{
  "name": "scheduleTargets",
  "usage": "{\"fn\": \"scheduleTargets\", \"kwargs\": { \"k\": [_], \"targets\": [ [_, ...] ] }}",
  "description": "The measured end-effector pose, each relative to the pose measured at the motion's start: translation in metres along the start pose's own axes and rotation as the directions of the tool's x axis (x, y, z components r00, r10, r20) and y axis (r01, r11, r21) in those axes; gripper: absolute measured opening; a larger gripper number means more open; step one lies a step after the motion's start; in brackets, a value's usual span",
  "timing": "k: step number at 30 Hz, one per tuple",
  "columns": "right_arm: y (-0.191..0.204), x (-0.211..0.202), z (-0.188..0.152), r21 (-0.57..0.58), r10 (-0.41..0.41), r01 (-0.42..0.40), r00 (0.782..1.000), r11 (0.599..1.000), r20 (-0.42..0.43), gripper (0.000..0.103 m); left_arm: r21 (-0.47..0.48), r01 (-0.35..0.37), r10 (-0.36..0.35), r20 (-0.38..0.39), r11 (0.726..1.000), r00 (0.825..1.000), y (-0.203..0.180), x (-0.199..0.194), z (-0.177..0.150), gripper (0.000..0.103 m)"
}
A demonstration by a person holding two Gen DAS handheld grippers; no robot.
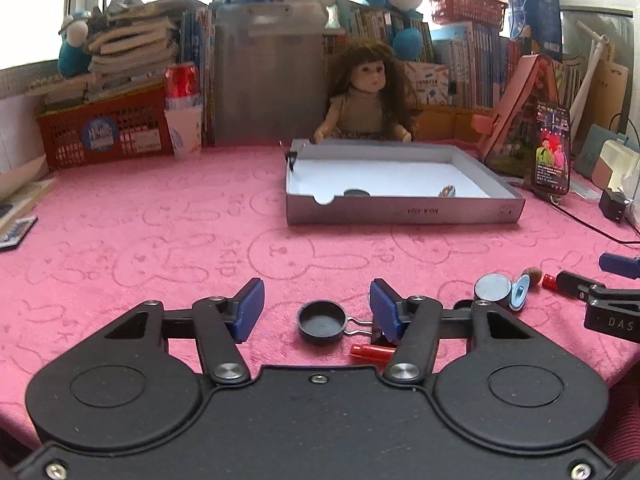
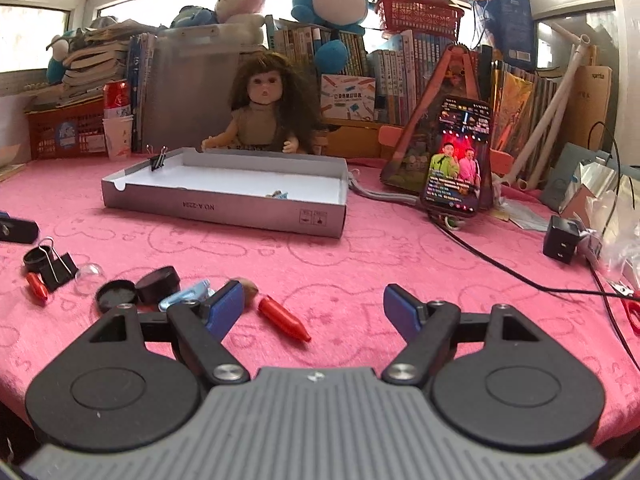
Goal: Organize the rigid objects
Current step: 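Move both tools back toward the remaining objects on the cloth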
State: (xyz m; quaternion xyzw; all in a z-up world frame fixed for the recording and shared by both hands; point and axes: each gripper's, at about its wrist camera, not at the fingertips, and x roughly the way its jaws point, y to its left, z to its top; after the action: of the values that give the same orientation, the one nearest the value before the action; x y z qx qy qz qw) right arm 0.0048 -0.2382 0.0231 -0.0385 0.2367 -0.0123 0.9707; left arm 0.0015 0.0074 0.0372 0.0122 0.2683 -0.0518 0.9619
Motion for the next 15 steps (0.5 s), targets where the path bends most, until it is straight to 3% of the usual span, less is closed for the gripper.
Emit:
{"fn": "scheduleTargets", "kwargs": {
  "k": [2, 6, 15],
  "targets": [
    [0.0, 0.001, -0.002, 0.002, -0.004, 0.004, 1.0, 1.0, -0.004, 0.085, 0.002, -0.006, 0.006, 0.003, 1.0, 1.0, 0.002, -0.003, 0.0, 0.056],
    [0.001, 0.002, -0.003, -0.001, 0.001, -0.001, 1.0, 1.0, -0.011, 0.085, -0.005, -0.014, 0.014, -0.043, 1.0, 0.999, 0.006, 0.0, -0.005, 0.036],
    [-0.006, 0.002, -0.007, -0.04, -0.081, 0.079, 0.996, 0.996, -0.043, 0.085, -0.02, -0.008, 0.006, -0.092, 1.0, 0.996, 0.009, 0.009, -0.019, 0.036]
  ]
}}
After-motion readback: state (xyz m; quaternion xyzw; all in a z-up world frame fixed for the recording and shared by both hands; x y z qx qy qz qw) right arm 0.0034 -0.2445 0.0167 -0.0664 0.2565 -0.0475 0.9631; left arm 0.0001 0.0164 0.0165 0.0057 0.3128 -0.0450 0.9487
